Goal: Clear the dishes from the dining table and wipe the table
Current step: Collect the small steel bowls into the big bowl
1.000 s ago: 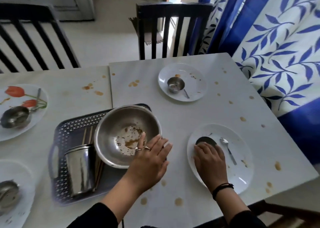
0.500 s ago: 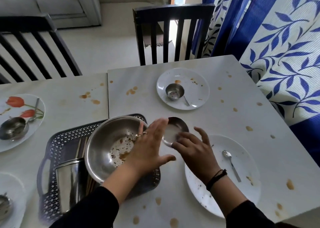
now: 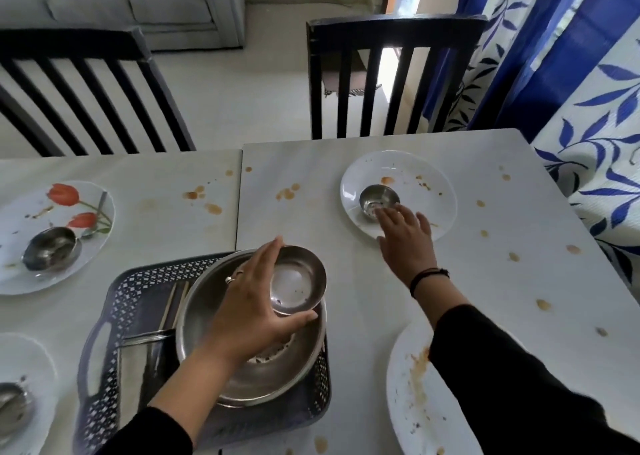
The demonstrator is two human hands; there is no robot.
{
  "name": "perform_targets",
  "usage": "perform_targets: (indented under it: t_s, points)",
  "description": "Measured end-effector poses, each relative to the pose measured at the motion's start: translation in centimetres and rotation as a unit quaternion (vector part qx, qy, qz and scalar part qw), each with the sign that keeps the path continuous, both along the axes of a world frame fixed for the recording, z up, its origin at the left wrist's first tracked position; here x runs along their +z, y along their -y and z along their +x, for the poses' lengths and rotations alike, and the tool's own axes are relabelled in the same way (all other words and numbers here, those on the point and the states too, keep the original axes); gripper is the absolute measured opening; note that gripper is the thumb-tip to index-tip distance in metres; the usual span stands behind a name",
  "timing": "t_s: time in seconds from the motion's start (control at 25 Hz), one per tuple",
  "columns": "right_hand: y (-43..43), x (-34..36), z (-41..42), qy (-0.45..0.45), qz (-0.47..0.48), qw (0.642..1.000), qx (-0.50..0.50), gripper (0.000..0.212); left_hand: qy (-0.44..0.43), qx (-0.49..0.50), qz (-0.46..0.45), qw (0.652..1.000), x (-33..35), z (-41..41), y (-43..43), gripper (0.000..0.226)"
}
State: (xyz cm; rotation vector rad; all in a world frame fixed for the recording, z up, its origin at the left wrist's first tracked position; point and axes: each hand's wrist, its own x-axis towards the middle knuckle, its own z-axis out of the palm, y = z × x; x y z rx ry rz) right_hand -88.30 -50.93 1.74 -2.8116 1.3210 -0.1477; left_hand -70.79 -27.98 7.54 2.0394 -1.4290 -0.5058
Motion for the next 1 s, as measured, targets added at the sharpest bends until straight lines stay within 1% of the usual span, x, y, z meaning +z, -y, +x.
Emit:
perform_targets:
  t_s: [0.04, 0.12, 0.2, 0.28, 0.32, 0.4, 0.48, 0.56, 0.64, 0.72, 0.8, 0.84, 0.88, 1.0]
  points:
    - [0.9, -1.0, 0.6, -0.035, 0.019, 0.999, -0.015, 0.052, -0.001, 0.009, 0.001, 1.000, -0.1, 0.1, -0.8, 0.114]
    - [2.0, -2.4, 1.5, -0.073, 0.009, 0.997, -0.021, 0.043, -0.011, 0.024, 0.000, 1.000, -0.3, 0.3, -2.1, 0.113]
    - [2.2, -2.6, 1.7, -0.061, -0.024, 0.998, -0.022, 0.038, -0.025, 0.034, -0.001, 0.999, -0.5, 0.6, -3.1, 0.113]
    - [1.4, -1.4, 2.1, 0.006, -0.087, 0.996, 0.008, 0.036, -0.016, 0.043, 0.003, 0.999, -0.7, 1.1, -4.0, 0.114]
    - [0.4, -0.6, 2.4, 0.055, -0.132, 0.989, 0.040, 0.032, -0.002, 0.046, 0.009, 0.999, -1.0, 1.4, -4.4, 0.115]
    - [-2.4, 1.2, 2.8, 0.160, -0.203, 0.958, 0.120, 0.023, 0.042, 0.037, 0.059, 0.997, -1.9, 2.0, -4.6, 0.117]
    - [-6.3, 3.0, 3.0, 0.221, -0.200, 0.936, 0.188, 0.019, 0.110, 0.017, 0.150, 0.982, -3.2, 2.4, -4.4, 0.119]
    - [-10.3, 4.0, 2.7, 0.236, -0.170, 0.928, 0.233, 0.017, 0.149, -0.011, 0.234, 0.961, -4.4, 2.5, -3.8, 0.118]
    - [-13.1, 4.2, 2.5, 0.215, -0.133, 0.932, 0.259, 0.014, 0.151, -0.027, 0.267, 0.952, -4.9, 2.4, -3.0, 0.113]
    - [-14.9, 4.1, 2.6, 0.164, -0.094, 0.945, 0.267, 0.012, 0.158, -0.021, 0.271, 0.949, -4.9, 2.5, -2.8, 0.109]
    - [-16.4, 3.9, 3.2, 0.103, -0.050, 0.957, 0.267, 0.017, 0.189, -0.011, 0.271, 0.944, -4.1, 2.7, -3.6, 0.109]
    - [-17.0, 3.9, 3.6, 0.074, -0.028, 0.960, 0.270, 0.019, 0.208, -0.006, 0.257, 0.944, -3.5, 2.7, -4.6, 0.107]
    - [-17.6, 3.7, 4.1, 0.050, -0.009, 0.961, 0.271, 0.018, 0.225, 0.001, 0.224, 0.948, -2.8, 2.7, -5.9, 0.101]
    - [-19.3, 3.2, 6.2, -0.018, 0.018, 0.961, 0.275, 0.013, 0.250, 0.038, 0.095, 0.963, -0.4, 2.9, -11.4, 0.073]
